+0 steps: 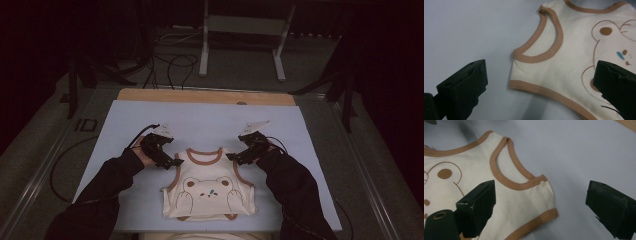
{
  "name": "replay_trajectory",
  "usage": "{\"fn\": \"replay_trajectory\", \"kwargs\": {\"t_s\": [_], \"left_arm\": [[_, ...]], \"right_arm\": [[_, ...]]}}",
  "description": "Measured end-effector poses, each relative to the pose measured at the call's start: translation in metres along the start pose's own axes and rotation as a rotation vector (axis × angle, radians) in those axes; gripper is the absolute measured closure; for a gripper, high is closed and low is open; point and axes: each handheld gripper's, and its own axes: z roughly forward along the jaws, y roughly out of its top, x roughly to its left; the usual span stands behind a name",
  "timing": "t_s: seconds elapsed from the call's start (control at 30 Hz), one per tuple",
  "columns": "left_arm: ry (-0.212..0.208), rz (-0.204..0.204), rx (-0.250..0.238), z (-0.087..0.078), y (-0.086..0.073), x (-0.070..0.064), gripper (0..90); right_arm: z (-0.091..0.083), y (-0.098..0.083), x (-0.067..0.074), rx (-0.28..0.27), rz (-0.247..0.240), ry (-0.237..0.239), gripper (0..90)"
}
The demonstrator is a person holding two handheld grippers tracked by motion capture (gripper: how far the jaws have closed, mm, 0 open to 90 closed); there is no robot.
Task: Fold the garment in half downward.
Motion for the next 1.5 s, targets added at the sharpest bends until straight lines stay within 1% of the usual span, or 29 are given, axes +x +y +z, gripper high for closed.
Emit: {"fn": "replay_trajectory", "kwargs": {"t_s": [0.1, 0.13, 0.27, 0.33, 0.4, 0.43, 0.47, 0.57, 0.6, 0.63, 0.67, 0.7, 0.73, 0.83, 0.87, 0.9, 0.93, 0.97, 1.0, 1.03, 1.07, 1.17, 1.23, 1.27, 1.37, 1.4, 1.43, 1.47, 1.5], "left_arm": [[0.007, -0.008, 0.007, 0.006, -0.002, 0.003, 1.2], [0.006, -0.019, 0.018, 0.01, -0.004, 0.006, 1.5], [0.002, -0.022, 0.039, 0.016, -0.007, 0.008, 3.8], [-0.001, -0.028, 0.044, 0.019, -0.008, 0.009, 4.7], [0.001, -0.033, 0.049, 0.023, -0.01, 0.011, 7.1], [0.001, -0.033, 0.049, 0.023, -0.01, 0.011, 7.8], [0.012, -0.036, 0.056, 0.026, -0.012, 0.012, 9.4], [0.005, -0.049, 0.049, 0.028, -0.013, 0.013, 13.1], [0.017, -0.052, 0.047, 0.029, -0.014, 0.014, 15.1], [0.017, -0.052, 0.047, 0.029, -0.014, 0.014, 15.1], [0.017, -0.049, 0.055, 0.03, -0.015, 0.016, 16.1], [0.028, -0.06, 0.053, 0.031, -0.015, 0.015, 16.1], [0.031, -0.064, 0.057, 0.031, -0.015, 0.016, 18.0], [0.033, -0.068, 0.057, 0.032, -0.015, 0.017, 19.9], [0.04, -0.071, 0.072, 0.034, -0.015, 0.017, 19.9], [0.031, -0.071, 0.078, 0.035, -0.016, 0.017, 23.0], [0.035, -0.064, 0.094, 0.037, -0.015, 0.015, 24.4], [0.035, -0.064, 0.094, 0.037, -0.015, 0.015, 25.7], [0.044, -0.053, 0.1, 0.038, -0.016, 0.015, 28.3], [0.052, -0.055, 0.106, 0.039, -0.016, 0.014, 28.3], [0.07, -0.042, 0.117, 0.04, -0.016, 0.013, 30.3], [0.084, -0.032, 0.12, 0.041, -0.016, 0.012, 33.7], [0.099, -0.029, 0.128, 0.04, -0.015, 0.011, 35.6], [0.099, -0.02, 0.132, 0.041, -0.015, 0.01, 36.7], [0.108, -0.013, 0.13, 0.042, -0.014, 0.007, 41.1], [0.119, -0.02, 0.129, 0.043, -0.014, 0.005, 42.7], [0.119, -0.02, 0.129, 0.043, -0.014, 0.005, 45.3], [0.115, -0.02, 0.133, 0.043, -0.012, 0.003, 49.0], [0.115, -0.02, 0.133, 0.043, -0.012, 0.003, 51.4]], "right_arm": [[0.005, -0.003, -0.002, 0.011, 0.009, 0.006, 9.1], [0.008, -0.005, -0.004, 0.023, 0.011, 0.003, 9.1], [0.012, -0.007, -0.007, 0.03, 0.018, 0.006, 9.1], [0.014, -0.009, -0.008, 0.043, 0.034, 0.005, 9.3], [0.018, -0.012, -0.01, 0.059, 0.032, 0.023, 9.4], [0.018, -0.012, -0.01, 0.059, 0.032, 0.023, 9.4], [0.021, -0.013, -0.01, 0.072, 0.033, 0.014, 9.4], [0.024, -0.015, -0.01, 0.087, 0.031, 0.008, 9.9], [0.026, -0.016, -0.011, 0.101, 0.018, 0.003, 15.5], [0.026, -0.016, -0.011, 0.101, 0.018, 0.003, 15.5], [0.029, -0.018, -0.013, 0.114, 0.024, 0.008, 19.1], [0.029, -0.018, -0.013, 0.114, 0.024, 0.008, 19.1], [0.031, -0.019, -0.014, 0.118, 0.023, 0.008, 24.2], [0.031, -0.019, -0.014, 0.121, 0.028, 0.009, 24.5], [0.032, -0.02, -0.015, 0.129, 0.023, 0.01, 27.3], [0.034, -0.02, -0.015, 0.141, 0.022, 0.005, 32.6], [0.035, -0.021, -0.015, 0.149, 0.007, 0.008, 34.7], [0.035, -0.021, -0.015, 0.149, 0.007, 0.008, 34.7], [0.037, -0.021, -0.015, 0.163, 0.006, 0.0, 38.2], [0.037, -0.021, -0.015, 0.163, 0.006, 0.0, 38.2], [0.038, -0.021, -0.015, 0.174, 0.003, -0.012, 42.4], [0.039, -0.021, -0.012, 0.187, 0.011, -0.008, 45.7], [0.04, -0.021, -0.012, 0.193, -0.022, -0.008, 48.9], [0.04, -0.019, -0.011, 0.209, 0.002, -0.007, 51.0], [0.041, -0.018, -0.01, 0.21, -0.003, -0.011, 53.8], [0.041, -0.018, -0.008, 0.216, 0.012, -0.017, 57.1], [0.041, -0.018, -0.008, 0.216, 0.012, -0.017, 57.1], [0.04, -0.017, -0.007, 0.224, 0.012, -0.022, 61.4], [0.04, -0.017, -0.007, 0.224, 0.012, -0.022, 61.4]]}}
